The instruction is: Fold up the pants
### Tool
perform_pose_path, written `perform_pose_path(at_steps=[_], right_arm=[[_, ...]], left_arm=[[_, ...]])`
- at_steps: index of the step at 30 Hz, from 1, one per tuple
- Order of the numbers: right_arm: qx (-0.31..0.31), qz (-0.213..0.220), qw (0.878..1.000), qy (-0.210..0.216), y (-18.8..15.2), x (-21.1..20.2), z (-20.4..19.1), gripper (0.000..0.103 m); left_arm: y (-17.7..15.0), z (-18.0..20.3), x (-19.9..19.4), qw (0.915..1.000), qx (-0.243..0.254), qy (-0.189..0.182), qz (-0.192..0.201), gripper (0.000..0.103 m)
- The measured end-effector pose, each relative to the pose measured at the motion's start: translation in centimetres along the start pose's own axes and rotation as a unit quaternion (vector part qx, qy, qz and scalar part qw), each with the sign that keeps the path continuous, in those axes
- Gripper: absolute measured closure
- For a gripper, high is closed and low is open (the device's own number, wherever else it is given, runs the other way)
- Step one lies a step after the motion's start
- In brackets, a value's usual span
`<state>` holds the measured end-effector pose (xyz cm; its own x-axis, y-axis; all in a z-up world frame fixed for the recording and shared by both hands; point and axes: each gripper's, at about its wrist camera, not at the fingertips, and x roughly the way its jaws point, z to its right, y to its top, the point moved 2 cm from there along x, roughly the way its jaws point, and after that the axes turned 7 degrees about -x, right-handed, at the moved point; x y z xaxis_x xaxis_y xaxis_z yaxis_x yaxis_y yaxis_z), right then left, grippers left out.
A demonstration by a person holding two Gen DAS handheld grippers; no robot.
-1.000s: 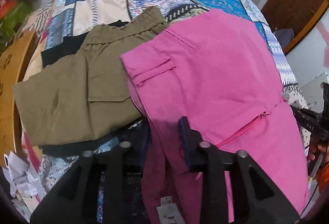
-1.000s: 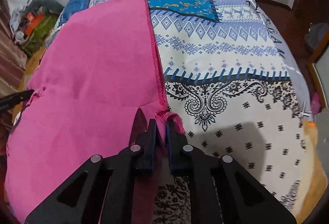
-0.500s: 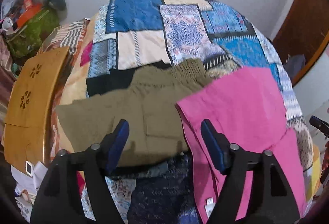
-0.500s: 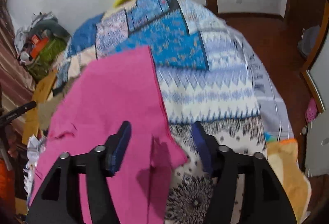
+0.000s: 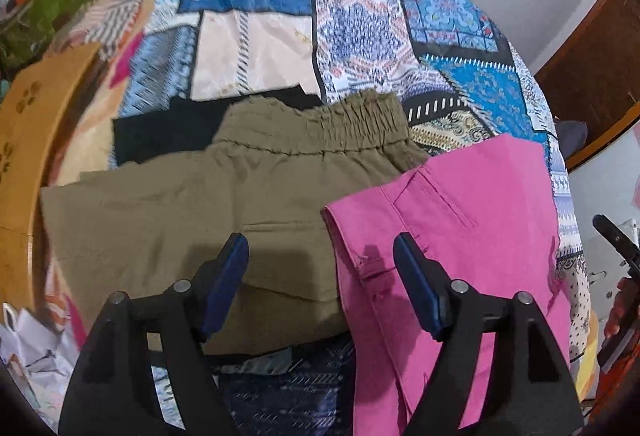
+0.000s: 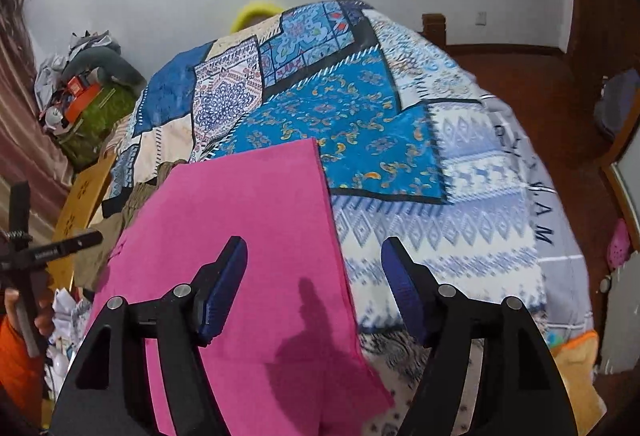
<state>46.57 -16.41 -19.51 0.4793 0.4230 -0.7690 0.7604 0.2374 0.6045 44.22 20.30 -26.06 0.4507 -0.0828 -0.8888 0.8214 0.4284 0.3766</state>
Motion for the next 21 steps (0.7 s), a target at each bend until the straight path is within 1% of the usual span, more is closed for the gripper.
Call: perform_pose_path(at_steps=[5, 8, 11, 14, 15, 16, 17, 18, 19, 20, 21], right_arm=[[-0.019, -0.021, 1.000, -0.007, 1.5, 3.2, -0.3, 0.037], [-0.012, -0.030, 0.999, 0.002, 2.7, 5.4, -0.4, 0.037], [-0.001, -0.030, 1.000, 0.009, 3.7, 7.1, -0.3, 0.037], [0.010, -0.034, 0.999, 0.010, 4.3, 8.6, -0.1, 0.037], [0.017, -0.037, 0.999, 0.016, 4.4, 9.1, 0.0, 0.038], [0.022, -0.038, 0.999, 0.018, 4.3, 9.6, 0.0, 0.039], [0.021, -0.035, 0.999, 0.014, 4.4, 9.7, 0.0, 0.041], [0.013, -0.031, 0.999, 0.007, 4.3, 9.8, -0.3, 0.045], [0.001, -0.028, 1.000, 0.002, 4.3, 9.8, -0.6, 0.052], [-0.011, -0.024, 1.000, -0.003, 4.2, 9.8, -1.0, 0.056], [-0.015, -0.021, 1.000, -0.007, 4.2, 9.7, -1.2, 0.064]], left_arm=[[0.5, 0.3, 2.5, 0.9999, -0.001, 0.000, -0.015, 0.029], [0.7, 0.3, 3.9, 0.9996, -0.015, -0.005, -0.024, 0.029], [0.7, 0.2, 5.1, 0.9986, -0.032, -0.025, -0.035, 0.030], [0.8, -0.1, 5.4, 0.9973, -0.040, -0.046, -0.040, 0.036], [0.8, -0.1, 5.4, 0.9964, -0.041, -0.060, -0.045, 0.045], [0.8, -0.1, 5.4, 0.9951, -0.039, -0.076, -0.050, 0.056], [0.8, 0.0, 5.4, 0.9938, -0.038, -0.088, -0.056, 0.061], [0.8, 0.0, 5.3, 0.9925, -0.038, -0.098, -0.062, 0.072], [0.8, 0.1, 5.2, 0.9926, -0.038, -0.096, -0.063, 0.076], [0.9, 0.2, 5.2, 0.9934, -0.036, -0.089, -0.062, 0.079], [0.9, 0.4, 5.2, 0.9943, -0.031, -0.081, -0.063, 0.082]])
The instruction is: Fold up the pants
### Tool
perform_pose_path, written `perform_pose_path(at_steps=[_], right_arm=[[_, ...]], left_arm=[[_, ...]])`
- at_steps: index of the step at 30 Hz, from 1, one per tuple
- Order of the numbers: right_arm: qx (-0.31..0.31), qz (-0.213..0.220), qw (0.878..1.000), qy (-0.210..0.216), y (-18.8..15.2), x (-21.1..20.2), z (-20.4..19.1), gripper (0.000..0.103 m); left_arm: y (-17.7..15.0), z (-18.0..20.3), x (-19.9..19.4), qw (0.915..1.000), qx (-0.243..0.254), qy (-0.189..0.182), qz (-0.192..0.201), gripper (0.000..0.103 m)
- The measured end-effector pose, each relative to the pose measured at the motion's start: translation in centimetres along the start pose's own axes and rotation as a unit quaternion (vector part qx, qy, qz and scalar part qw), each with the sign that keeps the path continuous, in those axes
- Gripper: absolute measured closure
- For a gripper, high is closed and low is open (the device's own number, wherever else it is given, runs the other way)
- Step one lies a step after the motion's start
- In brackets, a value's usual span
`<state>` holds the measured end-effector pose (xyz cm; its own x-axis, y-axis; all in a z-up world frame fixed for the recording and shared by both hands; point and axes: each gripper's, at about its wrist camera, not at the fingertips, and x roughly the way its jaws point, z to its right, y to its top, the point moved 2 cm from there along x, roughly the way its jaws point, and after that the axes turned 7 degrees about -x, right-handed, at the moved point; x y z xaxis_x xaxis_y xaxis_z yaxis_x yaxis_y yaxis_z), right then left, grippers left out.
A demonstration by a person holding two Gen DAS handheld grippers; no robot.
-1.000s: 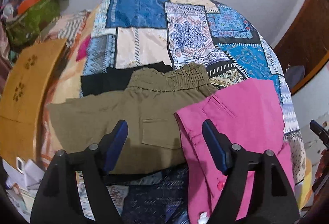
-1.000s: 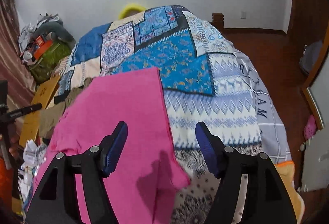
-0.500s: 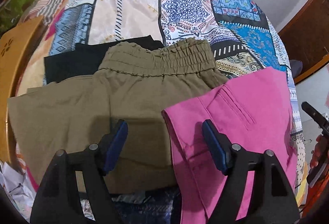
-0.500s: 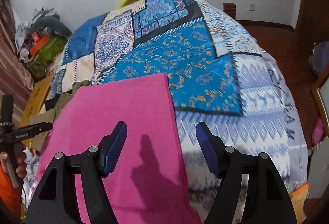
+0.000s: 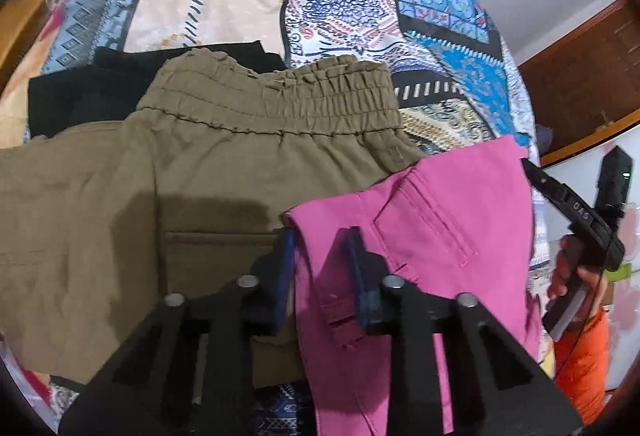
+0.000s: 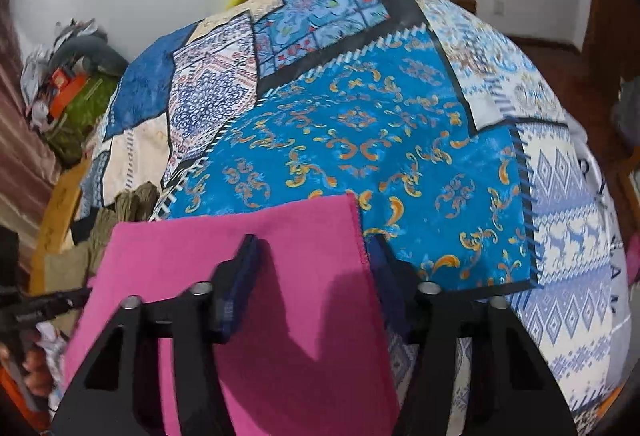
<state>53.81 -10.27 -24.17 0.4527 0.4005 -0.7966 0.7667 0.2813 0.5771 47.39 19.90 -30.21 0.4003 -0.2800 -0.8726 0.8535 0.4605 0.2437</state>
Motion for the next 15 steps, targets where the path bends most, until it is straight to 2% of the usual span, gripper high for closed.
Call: perform_pose_path(at_steps=[2, 3, 5, 7, 10, 15], right_arm=[[-0.006, 0.002, 1.000, -0.013, 0.1, -0.2, -0.1, 0.081], [-0.010, 0.003, 1.000, -0.019, 0.1, -0.4, -0.1, 0.100], [-0.004, 0.008, 1.000, -0.014, 0.4, -0.9, 0.1, 0.099], [0.005, 0.024, 1.000, -0.014, 0.7, -2.1, 0.2, 0.100], [-0.013, 0.047, 0.999, -0.020, 1.0, -4.9, -0.8, 0.100], [-0.034, 0.079, 0.996, -0.017, 1.1, -9.9, -2.5, 0.100]], left_arm=[[0.0, 0.1, -0.2, 1.0000, 0.001, 0.006, 0.004, 0.086], [-0.1, 0.2, -0.4, 0.9999, 0.000, 0.009, 0.009, 0.088], [-0.1, 0.4, -1.0, 0.9995, 0.002, 0.020, 0.022, 0.093], [-0.3, 0.6, -1.9, 0.9990, 0.003, 0.027, 0.035, 0.094], [-0.5, 1.1, -3.9, 0.9981, 0.006, 0.031, 0.052, 0.101], [-1.5, 2.8, -8.9, 0.9954, 0.023, 0.017, 0.092, 0.101]])
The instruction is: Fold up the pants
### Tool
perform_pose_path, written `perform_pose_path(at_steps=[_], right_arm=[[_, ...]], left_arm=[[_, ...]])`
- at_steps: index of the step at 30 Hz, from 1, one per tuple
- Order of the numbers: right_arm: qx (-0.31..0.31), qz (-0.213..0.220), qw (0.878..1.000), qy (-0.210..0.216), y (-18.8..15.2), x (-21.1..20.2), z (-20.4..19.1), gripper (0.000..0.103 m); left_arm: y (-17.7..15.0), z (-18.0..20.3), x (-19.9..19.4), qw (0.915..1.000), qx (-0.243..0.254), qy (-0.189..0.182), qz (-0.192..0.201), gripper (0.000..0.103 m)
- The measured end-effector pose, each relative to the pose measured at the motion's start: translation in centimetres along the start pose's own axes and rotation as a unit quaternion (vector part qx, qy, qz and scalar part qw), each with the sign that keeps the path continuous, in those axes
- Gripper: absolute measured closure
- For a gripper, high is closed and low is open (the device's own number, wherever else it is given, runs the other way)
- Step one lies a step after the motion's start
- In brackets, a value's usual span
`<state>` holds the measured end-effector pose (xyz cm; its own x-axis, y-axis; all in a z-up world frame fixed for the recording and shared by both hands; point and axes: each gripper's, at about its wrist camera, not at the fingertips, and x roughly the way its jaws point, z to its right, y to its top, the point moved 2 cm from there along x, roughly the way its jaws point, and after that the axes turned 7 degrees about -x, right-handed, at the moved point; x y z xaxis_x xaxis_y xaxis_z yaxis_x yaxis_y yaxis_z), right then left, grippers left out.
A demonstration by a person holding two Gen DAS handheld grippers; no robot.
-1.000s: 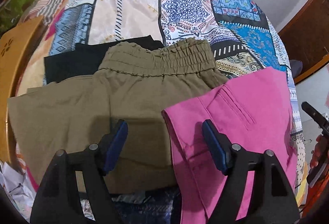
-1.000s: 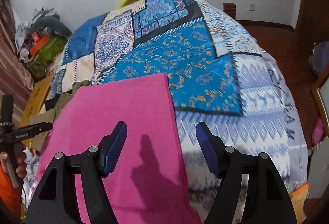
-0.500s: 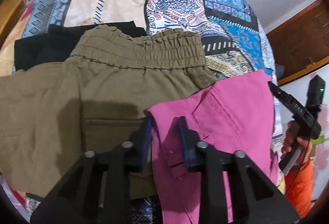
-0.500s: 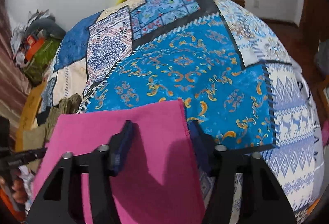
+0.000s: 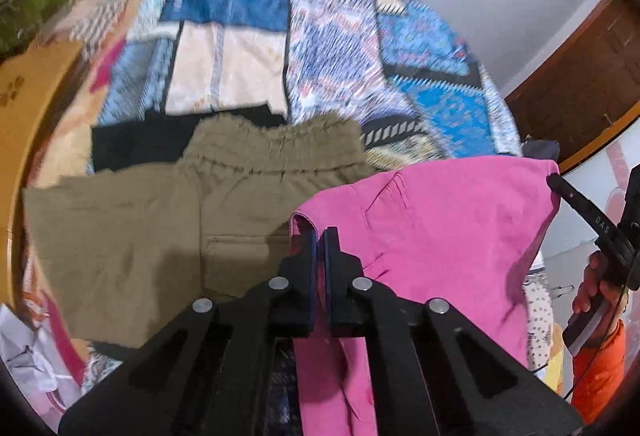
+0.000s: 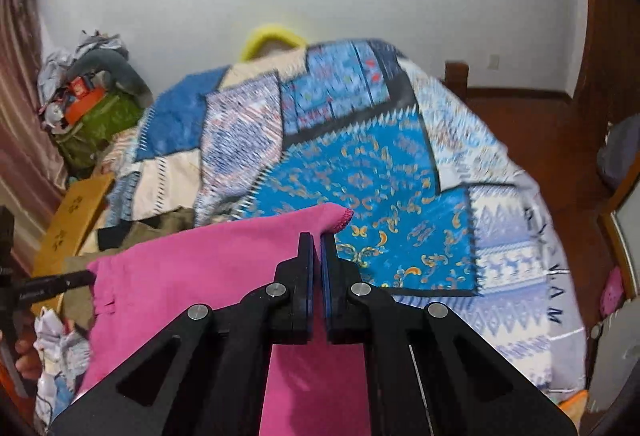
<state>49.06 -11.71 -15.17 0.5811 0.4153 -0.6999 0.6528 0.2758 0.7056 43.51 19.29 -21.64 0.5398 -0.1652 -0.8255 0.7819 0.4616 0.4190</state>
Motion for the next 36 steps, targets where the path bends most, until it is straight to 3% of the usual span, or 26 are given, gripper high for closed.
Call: perform_pose_path(at_steps=[8, 15, 21, 27, 36], right_arm=[[0.000, 0.045, 0.999, 0.016, -0.3, -7.7, -1.5, 0.100], [-0.005, 0.069, 0.997, 0.021, -3.4, -13.3, -2.5, 0.100], [-0.010, 0.075, 0.997, 0.022, -6.6, -16.3, -3.2, 0.100], [-0.020, 0.068, 0.997, 0.019, -10.1, -18.5, -3.7, 0.100], [-0.049, 0.042, 0.998, -0.005, -14.9, -19.8, -4.8, 0.099]], left_arm=[[-2.1, 3.2, -7.4, 0.9972, 0.048, 0.005, 0.057, 0.101], [-6.7, 4.7, -12.8, 0.9923, 0.085, -0.004, 0.090, 0.101], [-10.6, 5.9, -15.9, 0.9843, 0.131, 0.017, 0.118, 0.101], [-14.2, 5.8, -17.5, 0.9807, 0.154, 0.020, 0.120, 0.101], [-18.1, 4.9, -18.1, 0.9819, 0.162, 0.015, 0.096, 0.100]])
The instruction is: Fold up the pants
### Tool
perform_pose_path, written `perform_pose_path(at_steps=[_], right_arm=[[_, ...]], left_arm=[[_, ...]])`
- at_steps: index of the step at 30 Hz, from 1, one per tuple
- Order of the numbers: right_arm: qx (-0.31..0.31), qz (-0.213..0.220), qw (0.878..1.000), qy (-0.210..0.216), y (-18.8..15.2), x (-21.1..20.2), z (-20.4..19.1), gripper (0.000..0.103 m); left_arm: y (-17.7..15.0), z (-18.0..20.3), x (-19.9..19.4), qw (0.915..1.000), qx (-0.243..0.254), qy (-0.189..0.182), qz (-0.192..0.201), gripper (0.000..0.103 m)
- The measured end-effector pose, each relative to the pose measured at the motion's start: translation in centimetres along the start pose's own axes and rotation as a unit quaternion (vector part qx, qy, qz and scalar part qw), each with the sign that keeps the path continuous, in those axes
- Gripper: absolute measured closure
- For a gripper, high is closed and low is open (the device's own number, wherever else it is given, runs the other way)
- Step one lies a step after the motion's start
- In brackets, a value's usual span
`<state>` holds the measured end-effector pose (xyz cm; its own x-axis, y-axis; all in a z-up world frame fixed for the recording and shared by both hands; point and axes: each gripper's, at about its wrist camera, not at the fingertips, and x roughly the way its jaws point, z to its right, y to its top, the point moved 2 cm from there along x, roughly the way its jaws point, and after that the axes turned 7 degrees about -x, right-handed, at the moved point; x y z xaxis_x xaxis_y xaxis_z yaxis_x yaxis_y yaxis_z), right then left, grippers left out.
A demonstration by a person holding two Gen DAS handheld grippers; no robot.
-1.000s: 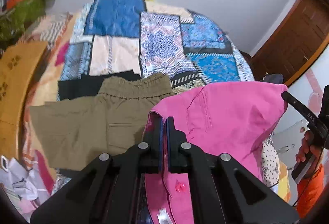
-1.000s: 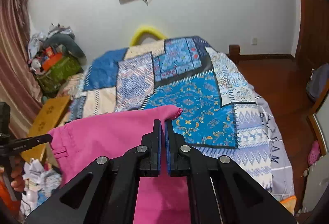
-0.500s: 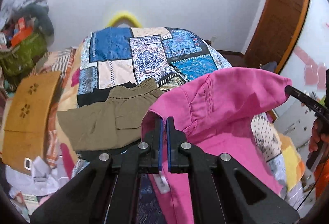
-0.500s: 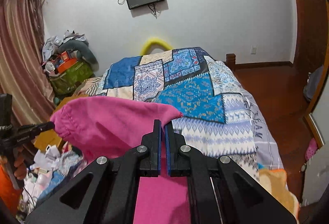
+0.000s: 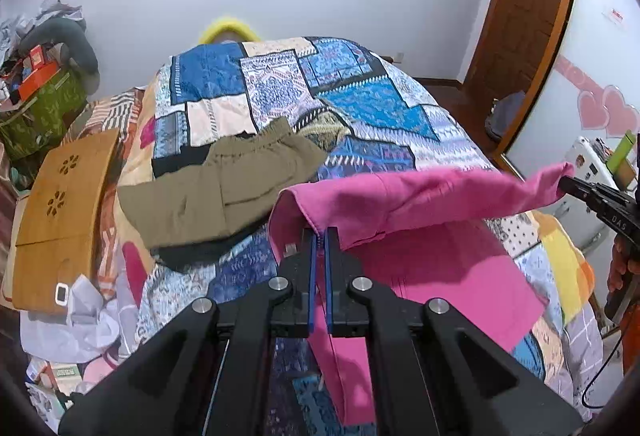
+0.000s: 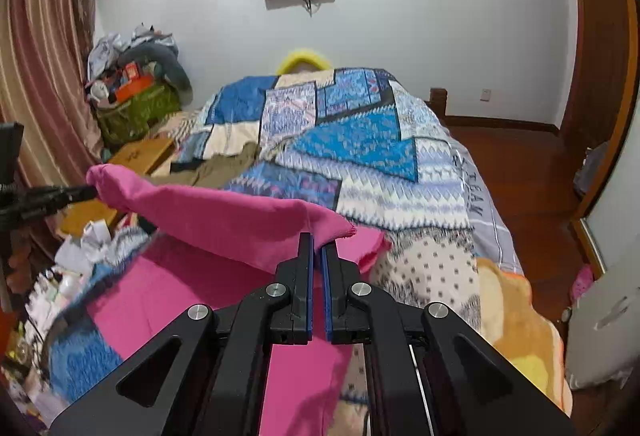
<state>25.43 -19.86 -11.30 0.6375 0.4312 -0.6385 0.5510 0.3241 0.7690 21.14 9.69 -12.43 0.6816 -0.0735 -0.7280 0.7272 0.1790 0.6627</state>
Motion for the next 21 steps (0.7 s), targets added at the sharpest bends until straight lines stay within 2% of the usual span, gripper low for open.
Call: perform_pose_path(at_steps=[5, 8, 9, 11, 13, 14, 15, 17, 19, 21], right_arm=[[-0.001, -0.017, 1.000, -0.003, -2.1, -0.9, -0.4, 0.097], [0.006, -0.026, 1.000, -0.014, -3.2, -1.3, -0.3, 0.096], [0.012, -0.029, 0.999, -0.014, -3.6, -1.6, -0.2, 0.092], [0.023, -0.028, 0.999, -0.016, -4.0, -2.0, 0.1, 0.083], [0.026, -0.022, 0.999, -0.019, -4.3, -2.4, 0.0, 0.070], [0.021, -0.020, 0.999, -0.020, -4.3, -2.6, -0.2, 0.067], [0.013, -0.018, 1.000, -0.021, -4.3, -2.7, -0.6, 0.058], [-0.003, -0.014, 1.000, -0.024, -4.3, -2.8, -1.5, 0.046], [-0.023, -0.012, 0.999, -0.021, -4.2, -2.7, -2.7, 0.032], [-0.046, -0.013, 0.999, -0.010, -4.2, -2.4, -4.0, 0.025]], left_arm=[[-2.0, -0.3, -0.8, 0.9999, 0.002, -0.008, -0.011, 0.100], [-2.9, -0.5, -1.6, 0.9999, 0.007, 0.002, -0.008, 0.093], [-3.1, -0.6, -1.8, 0.9999, 0.009, 0.010, -0.005, 0.088], [-3.3, -0.9, -2.4, 0.9997, 0.008, 0.021, 0.004, 0.078], [-3.4, -1.1, -3.0, 0.9995, 0.003, 0.024, 0.018, 0.057], [-3.4, -1.0, -3.2, 0.9994, 0.003, 0.025, 0.024, 0.052], [-3.3, -0.9, -3.3, 0.9992, 0.005, 0.027, 0.030, 0.043], [-3.4, -0.3, -3.4, 0.9987, 0.017, 0.030, 0.037, 0.037], [-3.6, 0.7, -3.0, 0.9986, 0.035, 0.026, 0.031, 0.025], [-3.9, 1.8, -2.4, 0.9984, 0.049, 0.017, 0.021, 0.016]])
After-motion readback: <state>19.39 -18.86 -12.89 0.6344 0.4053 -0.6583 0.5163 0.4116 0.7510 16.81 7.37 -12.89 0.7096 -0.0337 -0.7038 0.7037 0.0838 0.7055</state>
